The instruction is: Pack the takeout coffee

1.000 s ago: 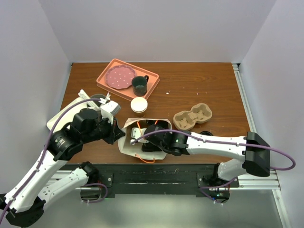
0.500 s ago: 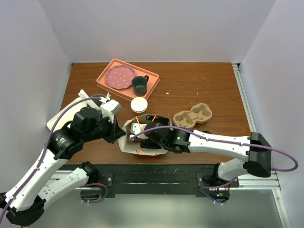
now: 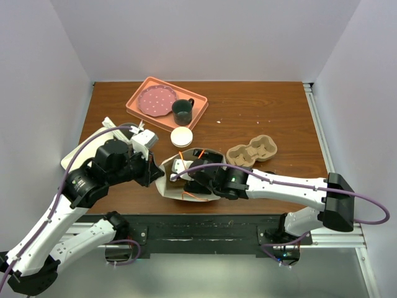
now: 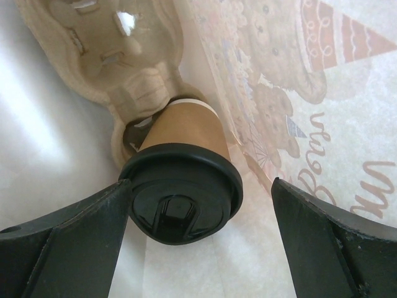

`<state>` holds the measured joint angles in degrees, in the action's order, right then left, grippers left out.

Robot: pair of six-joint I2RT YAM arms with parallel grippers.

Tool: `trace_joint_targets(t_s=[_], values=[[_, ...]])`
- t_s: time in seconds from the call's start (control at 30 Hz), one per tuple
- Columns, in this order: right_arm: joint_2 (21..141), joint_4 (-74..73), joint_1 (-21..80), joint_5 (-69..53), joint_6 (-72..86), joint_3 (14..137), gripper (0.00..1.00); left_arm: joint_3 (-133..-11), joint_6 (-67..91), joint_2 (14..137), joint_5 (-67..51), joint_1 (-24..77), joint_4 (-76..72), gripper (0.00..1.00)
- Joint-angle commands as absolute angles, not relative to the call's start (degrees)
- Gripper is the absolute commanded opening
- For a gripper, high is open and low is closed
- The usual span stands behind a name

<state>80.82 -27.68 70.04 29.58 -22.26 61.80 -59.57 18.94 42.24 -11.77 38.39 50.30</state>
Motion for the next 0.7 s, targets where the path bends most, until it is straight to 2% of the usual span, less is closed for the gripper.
trace_joint_targets(t_s=[0.0,0.3,0.37,0.53,0.67], values=[[77.6,-28.8,69.2,33.7,-19.6,61.3,0.97,-59.8,19.2,41.0,-12.6,38.8,49.7,0.00],[78.0,-27.9,68.3,35.2,-19.9,58.2,0.96,-59.7,19.6,40.9,-12.5,38.7,49.8,0.00],[78.2,-28.0,67.9,35.0,-19.6,57.9,0.93,-59.8,19.6,41.0,-12.5,38.7,49.8,0.00],[78.0,-27.7,67.4,34.4,-20.3,58.0,0.77,-59.8,19.9,41.1,-12.5,38.7,49.7,0.00],[77.4,-28.0,67.2,34.1,-21.5,60.4,0.72,-59.9,20.1,41.3,-12.2,38.7,49.7,0.00]])
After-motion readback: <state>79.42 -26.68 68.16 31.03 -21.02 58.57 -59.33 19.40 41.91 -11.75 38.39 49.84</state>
